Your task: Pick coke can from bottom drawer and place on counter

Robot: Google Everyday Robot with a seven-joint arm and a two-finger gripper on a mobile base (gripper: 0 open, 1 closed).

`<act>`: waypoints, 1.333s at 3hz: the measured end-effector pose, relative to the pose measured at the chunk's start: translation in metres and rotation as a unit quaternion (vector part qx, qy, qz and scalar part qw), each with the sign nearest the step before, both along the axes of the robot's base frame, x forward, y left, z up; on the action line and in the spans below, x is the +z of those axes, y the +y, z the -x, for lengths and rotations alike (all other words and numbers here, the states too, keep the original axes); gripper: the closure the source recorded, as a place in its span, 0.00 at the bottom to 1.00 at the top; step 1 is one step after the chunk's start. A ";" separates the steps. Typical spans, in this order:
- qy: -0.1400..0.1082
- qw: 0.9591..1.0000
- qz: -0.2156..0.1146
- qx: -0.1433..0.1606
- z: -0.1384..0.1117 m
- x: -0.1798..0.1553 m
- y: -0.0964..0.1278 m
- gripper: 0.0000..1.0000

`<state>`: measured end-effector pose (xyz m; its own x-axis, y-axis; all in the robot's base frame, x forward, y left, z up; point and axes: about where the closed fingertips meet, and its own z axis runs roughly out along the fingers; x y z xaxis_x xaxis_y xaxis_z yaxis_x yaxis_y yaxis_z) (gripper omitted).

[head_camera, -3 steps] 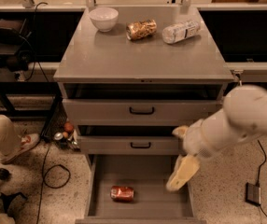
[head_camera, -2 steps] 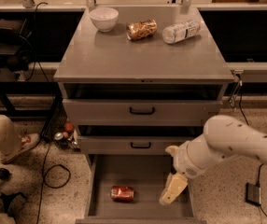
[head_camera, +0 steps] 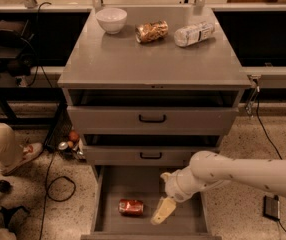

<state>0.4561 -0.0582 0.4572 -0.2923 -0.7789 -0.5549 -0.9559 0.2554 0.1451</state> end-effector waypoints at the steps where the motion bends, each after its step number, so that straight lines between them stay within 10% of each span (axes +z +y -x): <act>1: 0.040 0.999 -0.017 -0.005 0.019 -0.046 0.011 0.00; 4: -0.004 0.999 -0.032 -0.021 -0.003 -0.095 0.021 0.00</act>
Offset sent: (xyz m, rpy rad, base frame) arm -0.0170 0.0108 -0.0452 0.0349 0.0762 -0.0126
